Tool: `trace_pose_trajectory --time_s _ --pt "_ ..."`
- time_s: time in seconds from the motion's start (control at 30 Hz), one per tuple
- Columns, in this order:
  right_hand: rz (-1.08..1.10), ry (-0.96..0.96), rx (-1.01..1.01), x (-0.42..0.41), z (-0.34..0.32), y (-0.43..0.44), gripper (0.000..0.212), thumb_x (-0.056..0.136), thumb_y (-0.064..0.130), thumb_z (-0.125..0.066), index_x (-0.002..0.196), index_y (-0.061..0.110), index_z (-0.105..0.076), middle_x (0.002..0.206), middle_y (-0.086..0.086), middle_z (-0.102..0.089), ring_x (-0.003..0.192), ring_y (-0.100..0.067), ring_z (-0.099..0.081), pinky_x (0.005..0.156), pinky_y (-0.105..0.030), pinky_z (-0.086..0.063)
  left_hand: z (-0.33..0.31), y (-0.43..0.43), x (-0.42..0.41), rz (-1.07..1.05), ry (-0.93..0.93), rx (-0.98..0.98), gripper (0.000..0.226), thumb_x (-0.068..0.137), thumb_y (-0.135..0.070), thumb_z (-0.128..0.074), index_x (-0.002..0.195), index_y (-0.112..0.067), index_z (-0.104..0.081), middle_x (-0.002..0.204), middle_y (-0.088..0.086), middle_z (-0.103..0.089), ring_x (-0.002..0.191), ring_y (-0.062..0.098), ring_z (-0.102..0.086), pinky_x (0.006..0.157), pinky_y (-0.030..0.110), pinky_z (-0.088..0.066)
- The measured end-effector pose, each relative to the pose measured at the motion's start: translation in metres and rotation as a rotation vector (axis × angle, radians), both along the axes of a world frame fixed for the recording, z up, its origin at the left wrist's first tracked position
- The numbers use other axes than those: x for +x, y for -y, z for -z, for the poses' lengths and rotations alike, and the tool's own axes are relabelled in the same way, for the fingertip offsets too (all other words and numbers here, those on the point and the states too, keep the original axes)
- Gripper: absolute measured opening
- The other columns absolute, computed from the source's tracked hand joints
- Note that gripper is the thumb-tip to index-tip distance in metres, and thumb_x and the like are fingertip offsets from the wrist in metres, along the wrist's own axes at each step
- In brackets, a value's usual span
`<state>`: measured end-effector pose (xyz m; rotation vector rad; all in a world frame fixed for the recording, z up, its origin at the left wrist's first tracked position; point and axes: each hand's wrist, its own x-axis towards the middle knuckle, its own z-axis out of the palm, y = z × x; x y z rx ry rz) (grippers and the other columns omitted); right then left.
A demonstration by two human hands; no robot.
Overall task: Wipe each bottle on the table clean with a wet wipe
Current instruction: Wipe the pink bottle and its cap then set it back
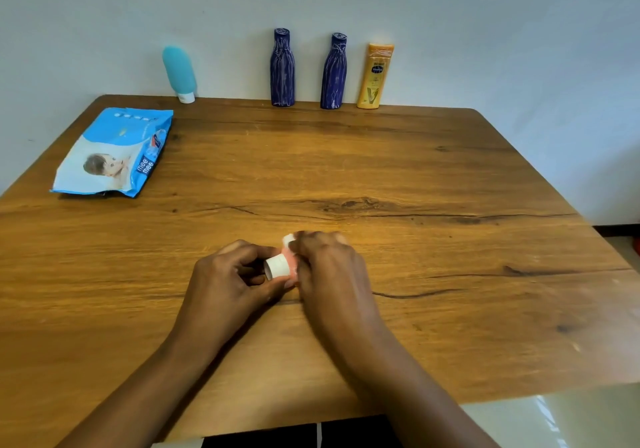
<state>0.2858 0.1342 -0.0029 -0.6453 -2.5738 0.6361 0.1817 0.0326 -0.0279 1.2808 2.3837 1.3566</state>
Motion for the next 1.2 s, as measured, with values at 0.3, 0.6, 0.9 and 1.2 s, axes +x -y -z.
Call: trace_pose_trajectory --time_s 0.3,0.6,0.9,1.2 --pt "0.12 0.051 0.053 0.01 0.013 -0.042 0.026 0.09 0.006 -0.051 0.11 0.02 -0.061 0.102 -0.002 -0.067 0.089 -0.018 -0.059 0.074 -0.031 -0.048 -0.002 0.0 0.0 0.001 -0.03 0.001 0.044 0.059 -0.024 -0.084 0.1 -0.017 -0.072 0.091 -0.017 -0.063 0.093 -0.011 -0.056 0.071 0.001 -0.044" --pt "0.103 0.084 0.085 0.004 0.01 -0.045 0.034 0.087 0.003 -0.054 0.117 0.013 -0.064 0.111 -0.006 -0.065 0.099 -0.021 -0.058 0.084 -0.031 -0.046 -0.004 0.005 0.003 0.007 -0.031 -0.055 0.054 0.063 -0.023 -0.081 0.114 -0.025 -0.062 0.095 -0.029 -0.055 0.092 -0.021 -0.051 0.076 -0.005 -0.036" --pt "0.109 -0.011 0.072 0.017 0.016 -0.024 0.029 0.076 -0.002 -0.066 0.101 0.01 -0.071 0.096 -0.006 -0.069 0.085 -0.021 -0.063 0.072 -0.031 -0.053 -0.005 0.003 0.004 -0.02 0.12 0.013 0.049 0.062 -0.011 -0.083 0.102 -0.032 -0.062 0.091 -0.027 -0.058 0.085 -0.026 -0.052 0.067 -0.006 -0.038" --pt "0.041 -0.067 0.045 0.022 0.016 -0.01 0.026 0.076 0.002 -0.069 0.099 0.011 -0.071 0.099 -0.003 -0.069 0.089 -0.017 -0.061 0.077 -0.027 -0.051 -0.002 0.003 -0.001 -0.027 0.255 0.039 0.04 0.063 -0.013 -0.082 0.094 -0.035 -0.068 0.088 -0.038 -0.064 0.083 -0.011 -0.063 0.066 0.002 -0.046"
